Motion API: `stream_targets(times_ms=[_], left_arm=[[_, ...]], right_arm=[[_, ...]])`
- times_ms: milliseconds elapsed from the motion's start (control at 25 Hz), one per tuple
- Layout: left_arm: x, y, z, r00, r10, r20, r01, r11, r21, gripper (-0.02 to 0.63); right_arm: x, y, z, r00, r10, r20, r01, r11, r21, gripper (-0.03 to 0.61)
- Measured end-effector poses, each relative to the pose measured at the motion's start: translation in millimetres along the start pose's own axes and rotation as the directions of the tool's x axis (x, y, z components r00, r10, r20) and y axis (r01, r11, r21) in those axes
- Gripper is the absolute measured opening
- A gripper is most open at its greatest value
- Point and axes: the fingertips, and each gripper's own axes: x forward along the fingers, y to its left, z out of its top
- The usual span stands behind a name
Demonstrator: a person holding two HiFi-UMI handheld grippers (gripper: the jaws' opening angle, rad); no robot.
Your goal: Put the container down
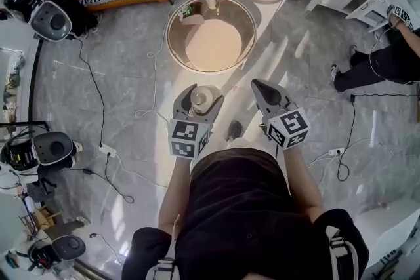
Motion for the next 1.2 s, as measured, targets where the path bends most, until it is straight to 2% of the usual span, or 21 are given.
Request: stream_targets(times_ms=[360,520,640,1200], left_arm=[[11.2,11.7,9.8,1.0,0.007,-0.015,-0.007,1.0,-0.016,0.341],[28.8,24.7,12.5,1.0,0.013,-0.019,-0.013,0.999,0.034,0.341],[44.6,33.9,21.0,0.999,0.021,-0.023,-0.021,1.0,0.009,0.341],[128.3,110.4,65.5,0.999,0.033,-0.023,-0.034,0.999,-0.018,0.341]], right_arm=[[12.7,-5.0,1.1,1.0,0.0,-0.017,0.001,1.0,0.014,0.003],[24.6,-18.1,2.5,1.0,-0.007,-0.029,0.007,1.0,0.016,0.003],[36.7,-29.8,7.0,0.999,-0.004,-0.034,0.005,1.0,0.016,0.003],[144.2,-88.0,56.2,0.994,0.071,-0.089,-0.073,0.997,-0.019,0.003]])
